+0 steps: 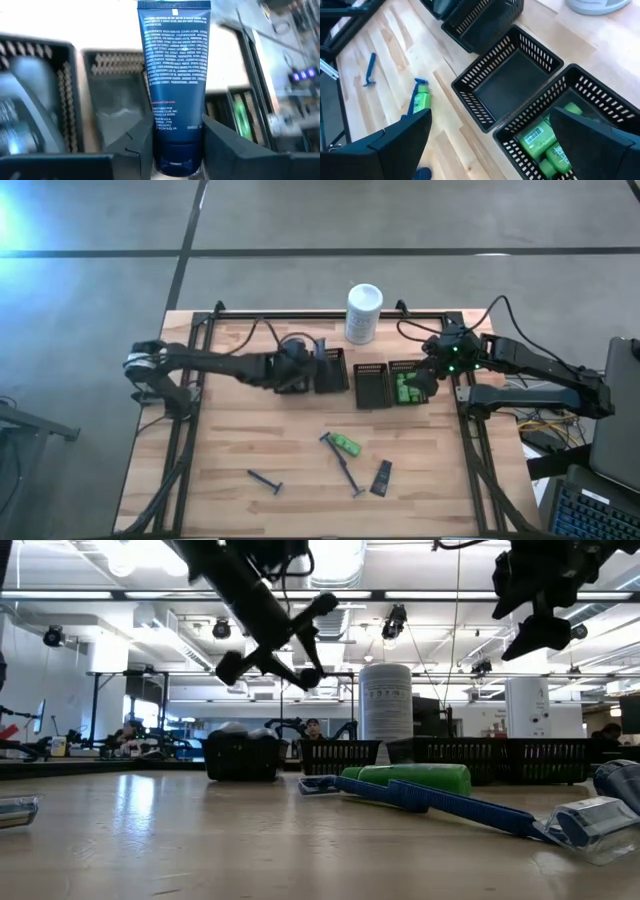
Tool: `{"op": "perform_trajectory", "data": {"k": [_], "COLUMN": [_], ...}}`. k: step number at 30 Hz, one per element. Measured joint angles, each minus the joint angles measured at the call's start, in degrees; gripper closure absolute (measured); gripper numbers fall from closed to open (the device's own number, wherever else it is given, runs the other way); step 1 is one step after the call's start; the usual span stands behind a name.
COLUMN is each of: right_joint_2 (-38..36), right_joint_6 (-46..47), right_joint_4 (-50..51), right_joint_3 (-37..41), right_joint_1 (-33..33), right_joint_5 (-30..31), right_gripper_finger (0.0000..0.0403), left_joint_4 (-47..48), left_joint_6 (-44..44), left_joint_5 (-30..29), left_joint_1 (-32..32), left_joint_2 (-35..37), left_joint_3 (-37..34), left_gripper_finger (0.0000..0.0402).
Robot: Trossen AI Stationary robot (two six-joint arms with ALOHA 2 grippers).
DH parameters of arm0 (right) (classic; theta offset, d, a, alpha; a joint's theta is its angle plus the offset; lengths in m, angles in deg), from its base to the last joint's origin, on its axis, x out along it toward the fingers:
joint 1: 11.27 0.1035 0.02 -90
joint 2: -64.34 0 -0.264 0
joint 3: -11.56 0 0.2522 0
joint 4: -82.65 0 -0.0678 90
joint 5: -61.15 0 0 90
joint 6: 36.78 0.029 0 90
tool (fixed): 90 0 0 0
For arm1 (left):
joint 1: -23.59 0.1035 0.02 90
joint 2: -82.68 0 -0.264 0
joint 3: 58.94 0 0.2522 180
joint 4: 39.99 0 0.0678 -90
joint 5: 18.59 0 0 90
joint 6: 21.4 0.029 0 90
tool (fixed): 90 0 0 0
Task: Pick & Place Travel size toiletries
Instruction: Put the blue shave cream into the middle left black bin
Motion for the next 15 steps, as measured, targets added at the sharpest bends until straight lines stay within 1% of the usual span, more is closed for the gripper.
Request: {"op": "perform_trajectory", "data": {"k": [3, 6, 10, 15], "right_joint_2": [-1.2, -2.2, -3.1, -3.4], "right_joint_6": [0.0, 0.0, -0.3, -0.4], "right_joint_4": [0.0, 0.1, 0.1, 0.1], "right_joint_3": [0.0, 0.0, 0.0, 0.1], "right_joint_1": [0.0, 0.0, 0.0, 0.0], "right_joint_5": [0.1, 0.2, 0.2, 0.3], "right_gripper_finger": [0.0003, 0.0003, 0.0003, 0.0003], "left_joint_4": [-1.7, -3.9, -3.9, -3.8], "left_joint_6": [-0.3, -0.8, -3.9, -4.7], "left_joint_5": [1.6, 3.9, 4.1, 4.2], "left_joint_1": [2.1, 2.3, 1.5, 1.5], "left_joint_2": [-1.0, -2.7, -6.3, -10.7], "left_joint_3": [0.0, 0.4, 2.4, 6.3], "left_gripper_finger": [0.027, 0.0269, 0.0269, 0.0269]}}
